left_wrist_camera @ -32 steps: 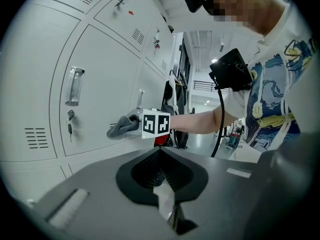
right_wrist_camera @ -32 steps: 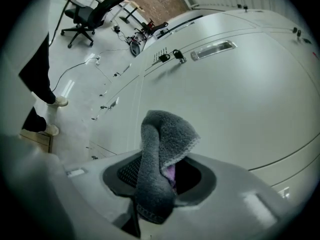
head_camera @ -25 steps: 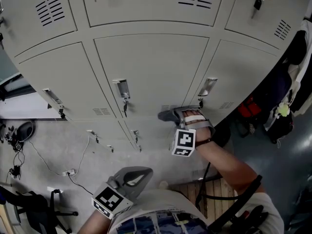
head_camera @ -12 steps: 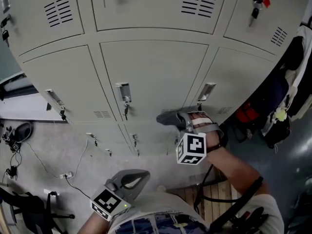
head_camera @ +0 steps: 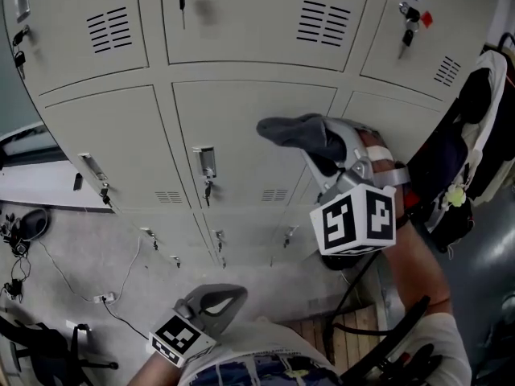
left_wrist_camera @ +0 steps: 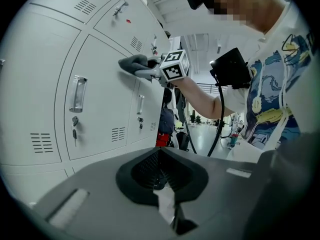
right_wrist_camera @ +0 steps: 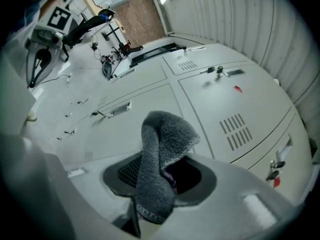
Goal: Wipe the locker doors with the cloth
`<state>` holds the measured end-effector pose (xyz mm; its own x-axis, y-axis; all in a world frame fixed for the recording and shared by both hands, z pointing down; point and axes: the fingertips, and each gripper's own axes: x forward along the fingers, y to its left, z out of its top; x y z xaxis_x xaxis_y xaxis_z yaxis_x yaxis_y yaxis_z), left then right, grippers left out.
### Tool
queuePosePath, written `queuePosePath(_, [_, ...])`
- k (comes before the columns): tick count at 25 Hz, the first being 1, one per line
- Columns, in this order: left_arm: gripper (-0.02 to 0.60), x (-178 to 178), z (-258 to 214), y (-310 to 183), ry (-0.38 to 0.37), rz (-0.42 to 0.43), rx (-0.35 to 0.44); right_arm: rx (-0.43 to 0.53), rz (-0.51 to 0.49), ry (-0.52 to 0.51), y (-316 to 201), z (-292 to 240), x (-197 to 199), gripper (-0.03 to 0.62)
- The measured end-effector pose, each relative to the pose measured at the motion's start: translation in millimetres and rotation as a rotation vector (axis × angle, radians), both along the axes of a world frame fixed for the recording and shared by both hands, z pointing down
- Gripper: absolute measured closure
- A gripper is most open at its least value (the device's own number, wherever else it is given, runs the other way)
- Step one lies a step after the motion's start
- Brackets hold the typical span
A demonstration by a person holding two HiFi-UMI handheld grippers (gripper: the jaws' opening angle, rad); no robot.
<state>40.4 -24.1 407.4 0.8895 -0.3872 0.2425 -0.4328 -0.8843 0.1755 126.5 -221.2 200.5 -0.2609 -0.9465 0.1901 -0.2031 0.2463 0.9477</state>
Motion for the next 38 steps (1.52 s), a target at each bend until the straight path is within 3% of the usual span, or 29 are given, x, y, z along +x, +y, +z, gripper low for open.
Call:
queuePosePath(5, [0.578, -8, 2, 0, -0.001, -0.02, 0.0, 0.113, 0.019, 0.021, -15, -45, -3, 0.447])
queuePosePath(12, [0.578, -14, 0, -4, 0.01, -0.045, 0.013, 0.131, 0.019, 0.07, -32, -30, -7, 0.447])
queuePosePath(19, [0.578, -14, 1, -6, 0.009, -0.051, 0.004, 0.075, 0.027, 0.082, -32, 2, -9, 0.447])
queuePosePath(38, [0.578, -12, 9, -6, -0.005, -0.047, -0.01, -0.145, 0.027, 0.185, -36, 156, -15, 0.447])
